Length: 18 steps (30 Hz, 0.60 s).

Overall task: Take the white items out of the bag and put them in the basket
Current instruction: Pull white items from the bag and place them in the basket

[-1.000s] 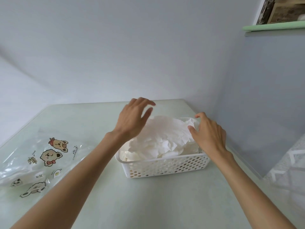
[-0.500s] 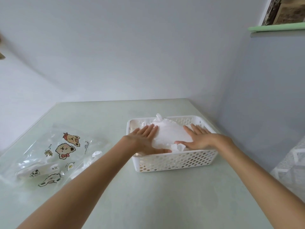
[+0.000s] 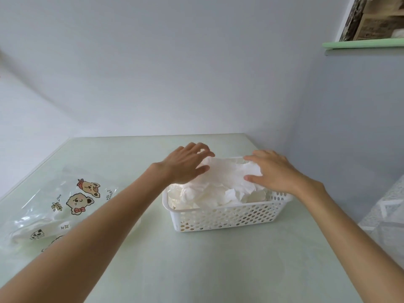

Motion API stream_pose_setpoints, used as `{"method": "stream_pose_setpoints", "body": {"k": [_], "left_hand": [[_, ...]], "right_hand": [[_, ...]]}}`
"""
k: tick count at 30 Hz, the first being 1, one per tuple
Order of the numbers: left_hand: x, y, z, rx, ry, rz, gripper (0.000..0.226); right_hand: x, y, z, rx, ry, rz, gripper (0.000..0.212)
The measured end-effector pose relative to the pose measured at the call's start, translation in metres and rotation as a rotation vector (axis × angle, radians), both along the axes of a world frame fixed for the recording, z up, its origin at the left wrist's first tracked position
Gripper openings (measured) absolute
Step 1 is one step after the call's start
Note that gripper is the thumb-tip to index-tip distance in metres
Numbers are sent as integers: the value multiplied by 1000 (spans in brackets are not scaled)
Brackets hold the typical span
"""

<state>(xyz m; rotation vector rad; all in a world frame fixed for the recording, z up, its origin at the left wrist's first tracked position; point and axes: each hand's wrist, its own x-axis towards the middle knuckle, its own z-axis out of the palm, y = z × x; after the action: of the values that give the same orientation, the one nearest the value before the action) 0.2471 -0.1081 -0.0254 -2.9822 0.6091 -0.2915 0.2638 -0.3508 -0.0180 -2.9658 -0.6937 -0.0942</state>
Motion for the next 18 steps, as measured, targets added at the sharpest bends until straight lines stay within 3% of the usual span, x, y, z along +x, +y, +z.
{"method": "stream_pose_setpoints", "body": {"k": [1,3,5,7,10,13,15,18], "left_hand": [[4,0,-6,63,34,-36,51],[10,1,-17,154,93,-42,55],[11,2,-27,181,148,-14,56],[6,2,-28,156,136,-1,56],[-9,10,-11,2,-136,-46,49],[-46,28,11,-193,-351,-7,38],[-77,55,14,-287,-279,148,32],[-124,102,6,-407,31,414,27]], "right_hand": [[-3,1,2,150,-51,62,51],[-10,8,0,408,69,191,32],[-14,14,-11,408,265,243,20],[-14,17,-21,365,337,244,11],[-16,16,-15,508,316,224,8],[-29,21,1,700,161,202,3],[-46,37,9,755,107,235,6],[-81,81,8,751,180,329,8]]}}
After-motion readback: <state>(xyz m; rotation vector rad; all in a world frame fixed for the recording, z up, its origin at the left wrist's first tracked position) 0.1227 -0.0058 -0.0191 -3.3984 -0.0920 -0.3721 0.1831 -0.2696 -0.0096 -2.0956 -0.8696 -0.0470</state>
